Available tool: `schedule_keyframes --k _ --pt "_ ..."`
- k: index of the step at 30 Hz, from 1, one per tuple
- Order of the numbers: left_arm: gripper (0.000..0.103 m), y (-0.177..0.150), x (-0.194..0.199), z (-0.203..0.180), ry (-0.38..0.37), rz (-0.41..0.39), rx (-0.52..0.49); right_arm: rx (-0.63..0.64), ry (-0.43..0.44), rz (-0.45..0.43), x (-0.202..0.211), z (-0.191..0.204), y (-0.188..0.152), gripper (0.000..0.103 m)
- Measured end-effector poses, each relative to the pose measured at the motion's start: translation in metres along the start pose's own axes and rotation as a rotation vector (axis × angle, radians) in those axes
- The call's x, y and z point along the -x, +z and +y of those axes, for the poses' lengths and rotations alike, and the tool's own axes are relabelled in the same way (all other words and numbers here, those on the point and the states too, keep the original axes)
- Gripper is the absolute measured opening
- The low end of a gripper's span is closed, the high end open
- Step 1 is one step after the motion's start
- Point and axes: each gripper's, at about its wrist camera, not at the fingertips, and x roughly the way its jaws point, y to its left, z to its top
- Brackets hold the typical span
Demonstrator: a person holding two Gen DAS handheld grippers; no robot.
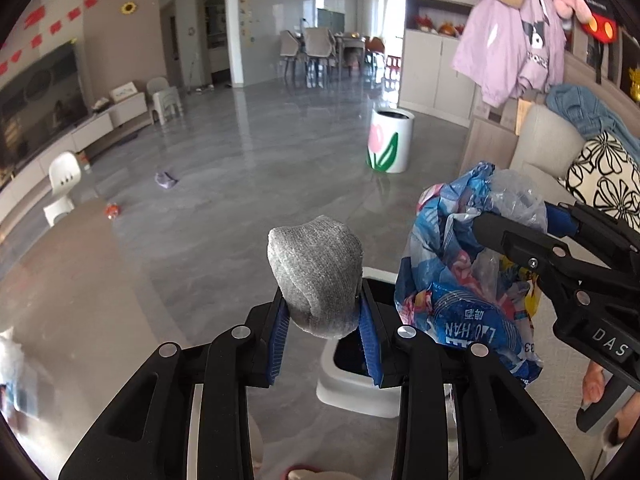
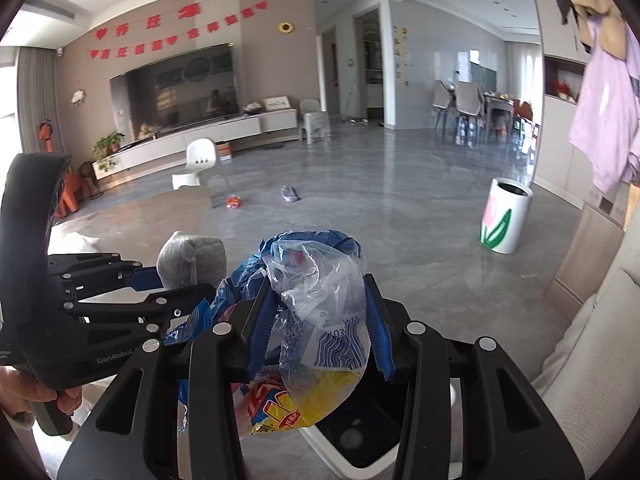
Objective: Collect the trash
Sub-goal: 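Open the left tool to drop the grey sock into the bin, then open the right tool to drop the wrapper bag into the bin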
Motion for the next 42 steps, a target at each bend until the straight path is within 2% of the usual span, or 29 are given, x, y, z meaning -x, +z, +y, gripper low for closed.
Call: schedule_keyframes --k 10,11,12,13,14,16,22,28,33,35,36,37,39,42 --pt "0.035 0.010 -0.062 -0.042 -0.073 0.075 -0.077 -0.061 -0.114 0.039 -0.003 -0.056 -0.026 0.044" --pt "0.041 0.010 -0.067 -0.044 -0.090 0.091 -0.086 -0.068 -0.121 0.044 -0.003 -0.060 -0.029 0.044" --pt "0.068 0.011 -0.073 -0.047 -0.091 0.115 -0.100 -0.077 -0.131 0.052 -0.003 -0.064 -0.031 0.044" --pt "0.093 0.012 -0.080 -0.052 -0.030 0.116 -0.110 -0.083 -0.140 0.059 -0.003 -0.068 -0.033 0.045" --pt "0.098 0.013 -0.080 -0.052 0.014 0.093 -0.114 -0.089 -0.150 0.070 -0.003 -0.072 -0.037 0.045" --pt "0.098 0.014 -0.081 -0.052 0.025 0.072 -0.121 -0.108 -0.152 0.082 -0.004 -0.079 -0.042 0.045" --pt "0.098 0.011 -0.089 -0.038 0.030 0.094 -0.079 -0.119 -0.150 0.099 -0.015 -0.087 -0.048 0.045" --pt "0.098 0.012 -0.089 -0.025 0.067 0.079 -0.047 -0.123 -0.109 0.101 -0.047 -0.087 -0.050 0.045" --pt "0.098 0.008 -0.085 -0.012 0.113 0.072 -0.049 -0.088 -0.114 0.112 -0.070 -0.075 -0.054 0.045" --pt "0.098 0.007 -0.083 -0.008 0.122 0.067 -0.052 -0.061 -0.121 0.147 -0.081 -0.070 -0.056 0.053" --pt "0.098 0.006 -0.081 -0.005 0.126 0.064 -0.051 -0.046 -0.119 0.168 -0.088 -0.069 -0.058 0.073" --pt "0.098 0.006 -0.079 -0.003 0.128 0.061 -0.047 -0.040 -0.111 0.171 -0.092 -0.069 -0.060 0.099" --pt "0.098 0.007 -0.076 0.002 0.129 0.055 -0.038 -0.057 -0.050 0.201 -0.101 -0.074 -0.064 0.099" --pt "0.098 0.008 -0.072 0.010 0.142 0.048 -0.025 -0.059 -0.087 0.178 -0.099 -0.078 -0.065 0.099"
